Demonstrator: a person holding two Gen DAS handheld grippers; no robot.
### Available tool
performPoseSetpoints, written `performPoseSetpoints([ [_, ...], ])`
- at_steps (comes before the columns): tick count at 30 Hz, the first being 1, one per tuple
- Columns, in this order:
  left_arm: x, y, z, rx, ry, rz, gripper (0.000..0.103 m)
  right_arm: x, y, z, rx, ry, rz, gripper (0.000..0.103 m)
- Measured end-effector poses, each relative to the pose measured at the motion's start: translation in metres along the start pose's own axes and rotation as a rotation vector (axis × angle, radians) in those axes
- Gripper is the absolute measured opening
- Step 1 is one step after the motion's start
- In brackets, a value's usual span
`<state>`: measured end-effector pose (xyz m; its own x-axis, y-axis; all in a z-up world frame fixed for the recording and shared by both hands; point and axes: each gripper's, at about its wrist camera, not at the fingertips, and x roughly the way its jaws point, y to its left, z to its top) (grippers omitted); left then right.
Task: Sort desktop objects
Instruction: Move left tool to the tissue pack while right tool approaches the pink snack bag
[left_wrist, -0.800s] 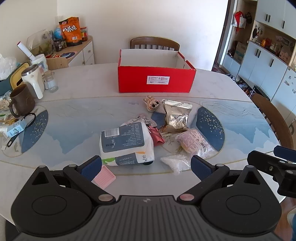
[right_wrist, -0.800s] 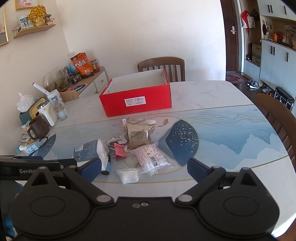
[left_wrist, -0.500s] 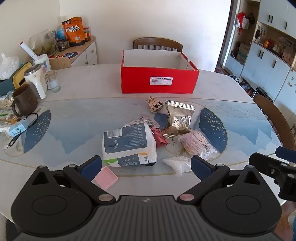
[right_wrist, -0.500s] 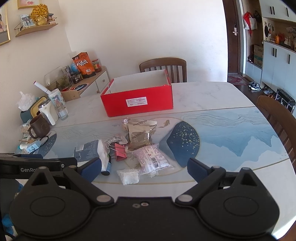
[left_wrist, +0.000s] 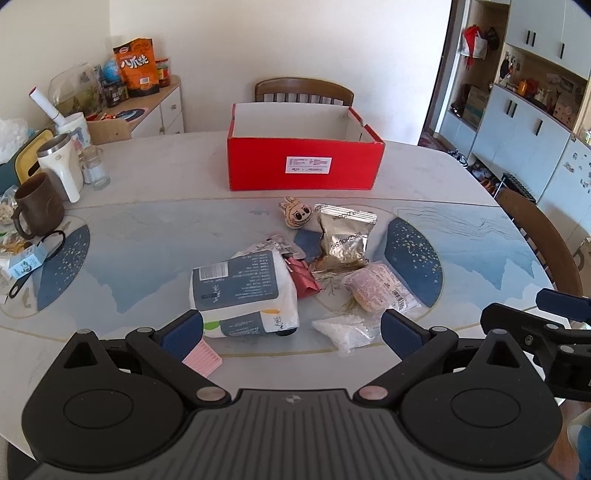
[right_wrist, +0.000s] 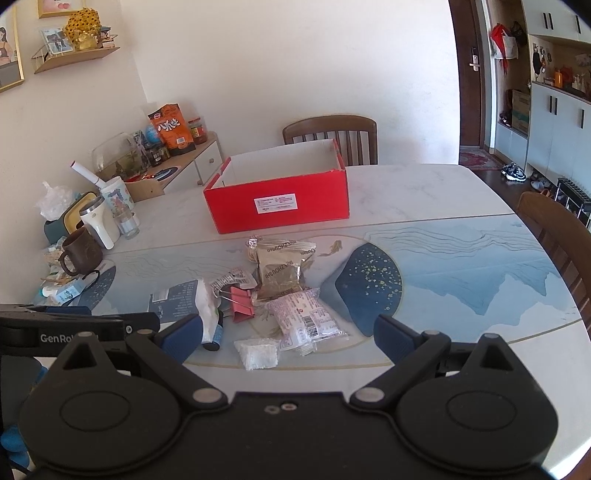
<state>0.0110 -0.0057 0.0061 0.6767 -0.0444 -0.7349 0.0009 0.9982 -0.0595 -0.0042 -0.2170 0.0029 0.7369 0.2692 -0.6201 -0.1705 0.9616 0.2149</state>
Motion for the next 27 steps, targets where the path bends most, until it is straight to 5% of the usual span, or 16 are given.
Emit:
performPoseSetpoints([
  [11,0.006,0.001,0.004,-0.026,-0.008,-0.016,0.103,0.008,-0.008,0.005,-0.054,-0.002,0.034,0.099],
  [27,0.050,0.026,0.016,0.139,-0.036,-0.112,0.103,0.059,-0.014,0.014,-0.048,0.076,0.045,0.097],
])
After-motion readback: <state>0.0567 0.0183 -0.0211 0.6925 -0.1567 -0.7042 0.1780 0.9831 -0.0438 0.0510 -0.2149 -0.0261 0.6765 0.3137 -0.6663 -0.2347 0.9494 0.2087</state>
